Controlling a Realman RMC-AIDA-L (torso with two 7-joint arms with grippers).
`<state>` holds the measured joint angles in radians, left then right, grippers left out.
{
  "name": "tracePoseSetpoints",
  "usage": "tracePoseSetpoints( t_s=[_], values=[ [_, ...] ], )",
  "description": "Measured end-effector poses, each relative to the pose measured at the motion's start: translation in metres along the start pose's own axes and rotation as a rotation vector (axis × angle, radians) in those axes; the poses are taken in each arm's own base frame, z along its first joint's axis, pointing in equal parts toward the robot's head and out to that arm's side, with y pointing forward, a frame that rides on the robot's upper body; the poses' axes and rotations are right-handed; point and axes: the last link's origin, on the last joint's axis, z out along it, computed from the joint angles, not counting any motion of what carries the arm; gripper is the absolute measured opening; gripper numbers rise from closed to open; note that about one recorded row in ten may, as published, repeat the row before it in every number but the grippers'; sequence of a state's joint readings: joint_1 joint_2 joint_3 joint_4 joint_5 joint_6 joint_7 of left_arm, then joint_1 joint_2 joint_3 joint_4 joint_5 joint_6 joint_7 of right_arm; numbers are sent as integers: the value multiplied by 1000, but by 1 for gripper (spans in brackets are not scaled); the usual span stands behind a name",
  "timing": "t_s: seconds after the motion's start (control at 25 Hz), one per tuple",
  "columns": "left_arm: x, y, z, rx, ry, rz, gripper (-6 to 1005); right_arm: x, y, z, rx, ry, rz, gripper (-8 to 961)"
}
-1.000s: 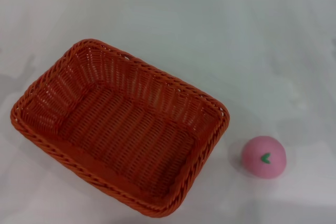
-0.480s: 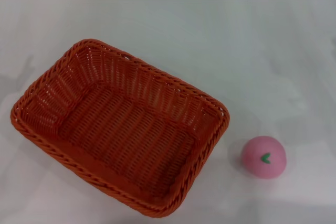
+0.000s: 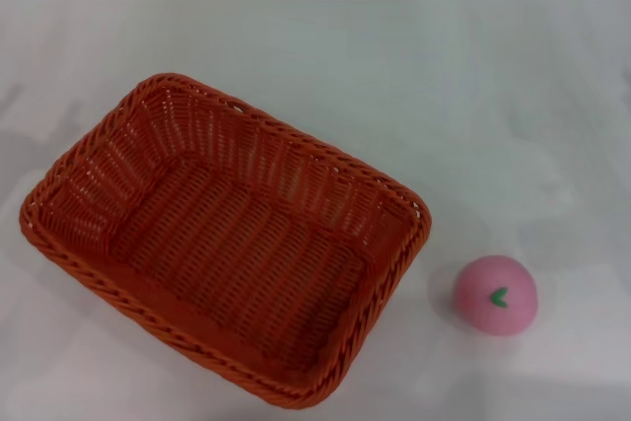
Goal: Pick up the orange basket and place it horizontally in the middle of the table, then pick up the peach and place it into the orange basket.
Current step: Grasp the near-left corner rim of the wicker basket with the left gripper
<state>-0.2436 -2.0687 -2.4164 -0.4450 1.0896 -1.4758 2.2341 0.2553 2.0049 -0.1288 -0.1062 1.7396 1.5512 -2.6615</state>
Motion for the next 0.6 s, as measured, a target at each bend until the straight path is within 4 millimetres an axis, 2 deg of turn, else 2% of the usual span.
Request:
tracePoseSetpoints(
  t_s=[0.24,0.28,0.6],
  values=[
    [15,-3,6,-86,-117,-106,871,-2,-1,4,-6,-6,-11,694],
    [22,-5,9,-109,-181,-138,871,-2,-2,4,-6,-6,-13,694],
    [44,-9,22,-124,-474,-182,871,-3,-2,7,-9,-8,-15,693]
  ],
)
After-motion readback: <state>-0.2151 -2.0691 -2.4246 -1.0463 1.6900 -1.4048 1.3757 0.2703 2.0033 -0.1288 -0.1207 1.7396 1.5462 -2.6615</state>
